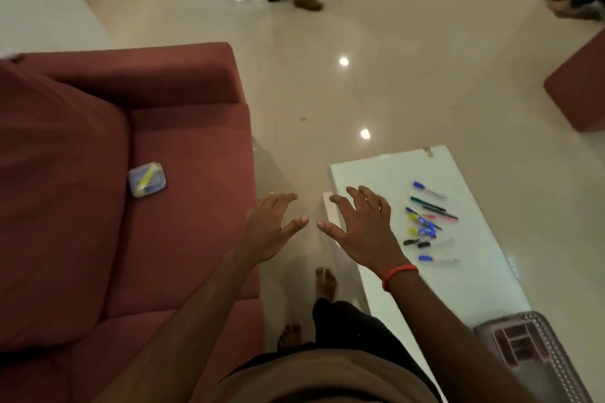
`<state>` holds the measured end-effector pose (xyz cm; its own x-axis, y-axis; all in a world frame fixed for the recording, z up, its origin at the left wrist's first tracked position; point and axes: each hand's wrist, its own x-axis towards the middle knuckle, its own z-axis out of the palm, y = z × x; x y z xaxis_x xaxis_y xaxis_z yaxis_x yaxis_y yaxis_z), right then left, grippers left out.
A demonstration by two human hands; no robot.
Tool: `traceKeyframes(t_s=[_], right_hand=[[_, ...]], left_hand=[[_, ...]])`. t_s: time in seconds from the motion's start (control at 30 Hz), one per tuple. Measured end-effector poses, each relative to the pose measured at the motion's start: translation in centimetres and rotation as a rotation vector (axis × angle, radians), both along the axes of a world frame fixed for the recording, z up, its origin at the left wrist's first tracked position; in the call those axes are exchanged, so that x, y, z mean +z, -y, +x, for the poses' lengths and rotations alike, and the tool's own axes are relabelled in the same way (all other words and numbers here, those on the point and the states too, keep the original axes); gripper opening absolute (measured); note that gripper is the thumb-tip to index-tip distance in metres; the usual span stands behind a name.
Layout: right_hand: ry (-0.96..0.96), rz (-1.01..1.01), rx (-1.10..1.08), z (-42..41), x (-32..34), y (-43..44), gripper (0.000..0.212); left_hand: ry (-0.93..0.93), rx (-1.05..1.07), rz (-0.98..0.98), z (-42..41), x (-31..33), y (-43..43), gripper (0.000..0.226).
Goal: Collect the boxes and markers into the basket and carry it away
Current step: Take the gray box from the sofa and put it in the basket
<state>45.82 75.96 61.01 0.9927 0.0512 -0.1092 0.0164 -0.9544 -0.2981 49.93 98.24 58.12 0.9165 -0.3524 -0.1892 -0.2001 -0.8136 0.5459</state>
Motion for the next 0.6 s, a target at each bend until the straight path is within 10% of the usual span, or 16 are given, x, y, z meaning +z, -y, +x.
traceKeyframes(t_s=[0.6], right_hand=[[-0.090, 0.079, 0.542, 21.3, -0.7, -6.3, 0.065]], left_hand=[[-0.106, 0.558, 0.045, 9.6, 0.2, -6.4, 0.082]])
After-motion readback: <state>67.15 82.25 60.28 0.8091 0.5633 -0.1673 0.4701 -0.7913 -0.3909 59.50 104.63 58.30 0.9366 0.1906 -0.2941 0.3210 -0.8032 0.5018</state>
